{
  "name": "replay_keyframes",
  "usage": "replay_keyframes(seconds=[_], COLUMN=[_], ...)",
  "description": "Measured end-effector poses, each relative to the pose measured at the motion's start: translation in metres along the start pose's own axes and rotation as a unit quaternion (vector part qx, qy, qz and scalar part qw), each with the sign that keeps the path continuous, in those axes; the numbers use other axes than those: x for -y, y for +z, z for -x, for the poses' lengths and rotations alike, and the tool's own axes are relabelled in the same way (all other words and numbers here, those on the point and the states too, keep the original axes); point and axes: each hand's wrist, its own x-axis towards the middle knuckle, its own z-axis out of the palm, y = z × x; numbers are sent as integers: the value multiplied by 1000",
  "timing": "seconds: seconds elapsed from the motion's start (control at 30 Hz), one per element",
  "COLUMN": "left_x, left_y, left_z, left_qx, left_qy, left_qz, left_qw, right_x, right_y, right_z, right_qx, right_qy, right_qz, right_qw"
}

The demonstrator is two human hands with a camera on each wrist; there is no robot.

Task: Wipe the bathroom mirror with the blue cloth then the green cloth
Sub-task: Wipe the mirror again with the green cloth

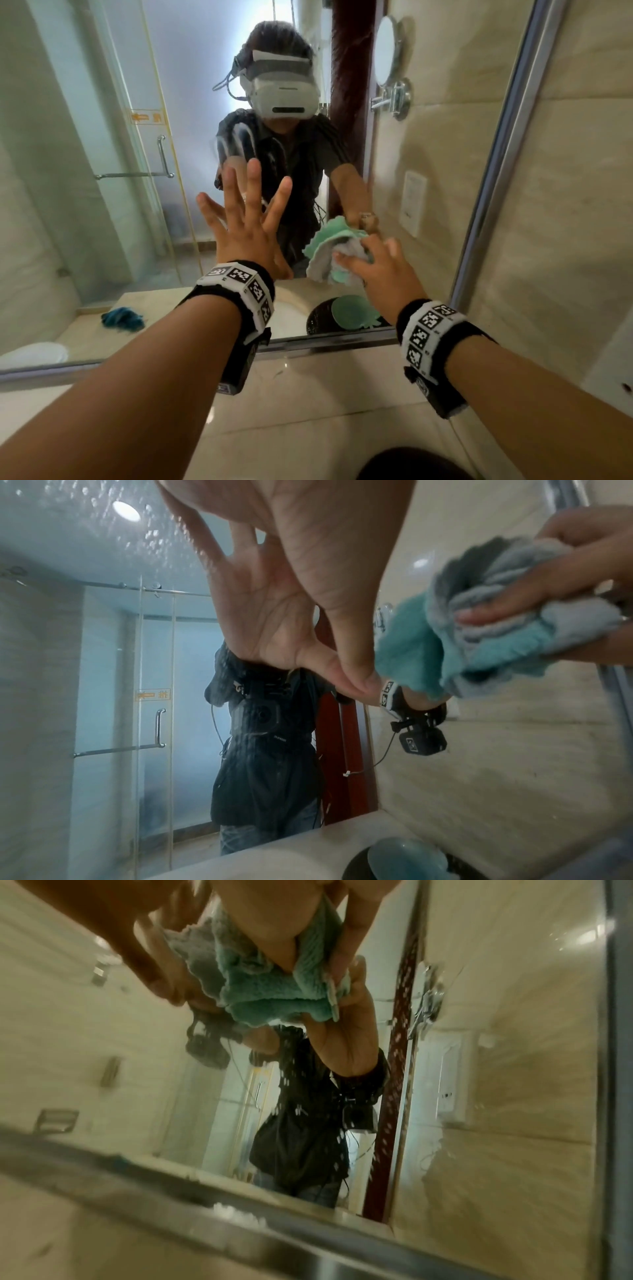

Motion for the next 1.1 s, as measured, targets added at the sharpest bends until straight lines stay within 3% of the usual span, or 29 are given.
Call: replay_keyframes(seconds=[0.07,0.17,0.3,0.4,0.53,0.63,0.73,0.77,0.83,1.03,1.1], left_x=[2,5,12,21,25,23,20,19,18,16,16], left_y=[7,12,26,37,45,52,61,63,68,73,76], left_z=[5,8,17,26,30,30,36,37,44,49,49], left_qx=[-3,-7,-14,-11,-25,-29,-35,-28,-6,11,-1], left_qy=[5,16,31,33,33,34,18,13,9,0,-1], left_qz=[-11,-13,-40,-46,-50,-33,-16,-18,-16,-4,-8], left_qw=[1000,1000,999,998,998,998,999,999,1000,1000,1000], right_x=[-7,-9,6,29,30,27,19,15,16,34,38], right_y=[8,-7,-40,-50,-18,29,53,54,45,17,20], right_z=[10,-4,-55,-78,-59,-17,16,22,23,-18,-22], right_qx=[15,51,-145,-134,-141,-19,118,134,110,-92,-92], right_qy=[-51,-60,40,54,-53,-76,-106,-105,-89,35,37], right_qz=[32,88,13,10,67,34,112,119,122,25,24], right_qw=[998,993,989,990,986,996,981,978,982,995,995])
